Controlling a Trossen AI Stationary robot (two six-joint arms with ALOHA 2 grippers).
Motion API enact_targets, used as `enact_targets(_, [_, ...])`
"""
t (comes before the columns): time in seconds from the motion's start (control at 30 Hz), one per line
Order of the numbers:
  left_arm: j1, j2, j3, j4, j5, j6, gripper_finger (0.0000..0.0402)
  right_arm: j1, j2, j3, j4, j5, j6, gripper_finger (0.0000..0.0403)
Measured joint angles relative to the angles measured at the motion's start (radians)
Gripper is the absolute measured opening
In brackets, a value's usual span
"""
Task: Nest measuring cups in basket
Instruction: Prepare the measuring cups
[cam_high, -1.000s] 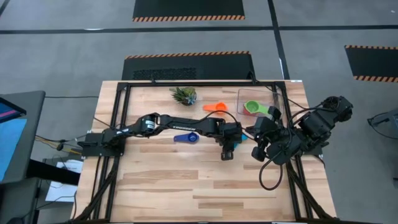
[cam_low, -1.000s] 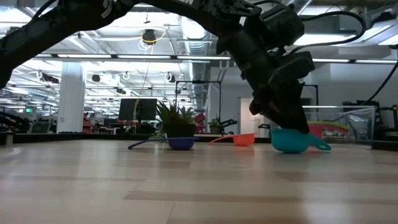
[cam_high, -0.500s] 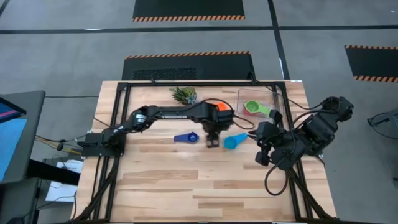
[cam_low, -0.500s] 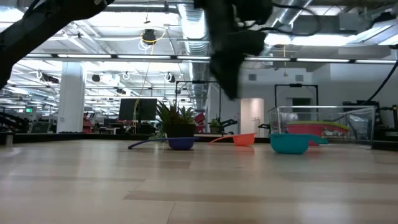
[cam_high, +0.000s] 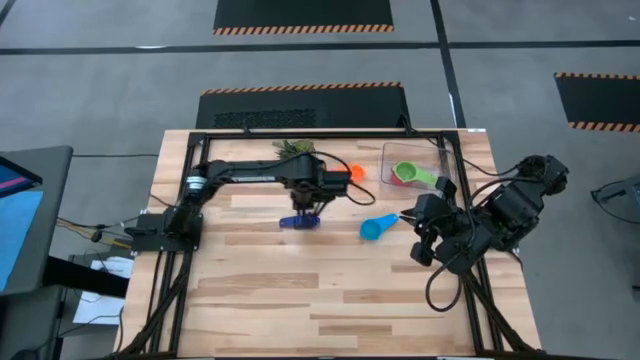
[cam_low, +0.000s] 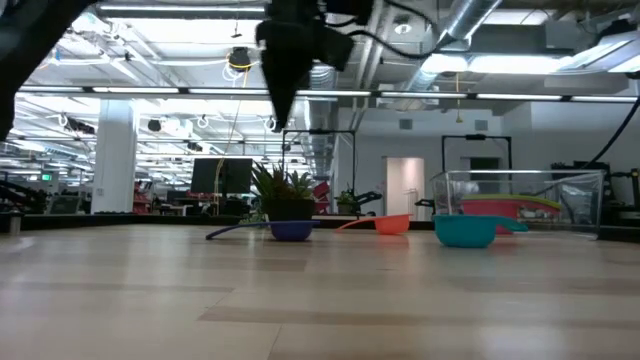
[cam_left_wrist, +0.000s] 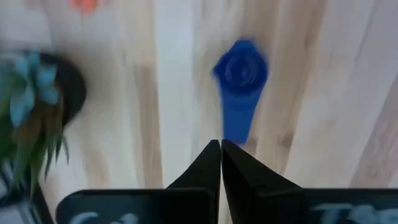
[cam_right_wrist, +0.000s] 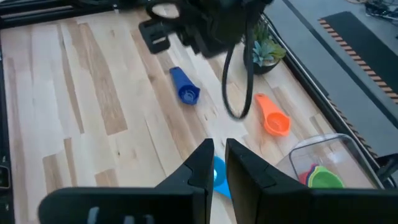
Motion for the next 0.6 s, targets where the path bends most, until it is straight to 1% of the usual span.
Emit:
enact_targets(0.07, [0.005,-0.065,-0.099,0.003,-0.024,-0.031,0.0001,0.0,0.001,0.0,0.001,0.0,0.001,0.0066])
enact_targets(0.17, [0.009,-0.149,-0.293,0.091,-0.043,-0.058,0.0,-0.001,0.009,0.0,0.001,0.004,0.002,0.0066])
enact_targets(0.23, [0.011,-0.202,-0.438,0.202,-0.039,-0.073,0.0,-0.001,0.01,-0.001,0.003,0.004,0.002,0.0066])
enact_targets(0.3, [0.016,-0.254,-0.57,0.346,-0.027,-0.095,0.0,-0.001,0.009,-0.001,0.003,0.006,0.002,0.0066])
enact_targets(0.37, [0.017,-0.266,-0.67,0.442,-0.025,-0.123,0.0,-0.005,0.009,-0.001,0.005,0.007,0.002,0.0066])
enact_targets(0.47, [0.022,-0.266,-0.763,0.536,-0.046,-0.149,0.0,-0.01,0.009,-0.001,0.009,0.007,0.003,0.0066])
enact_targets(0.53, [0.023,-0.263,-0.8,0.615,-0.056,-0.162,0.0,-0.01,0.009,-0.001,0.012,0.007,0.003,0.0066])
enact_targets(0.6, [0.024,-0.262,-0.82,0.634,-0.063,-0.184,0.0,-0.01,0.009,-0.001,0.011,0.007,0.003,0.0066])
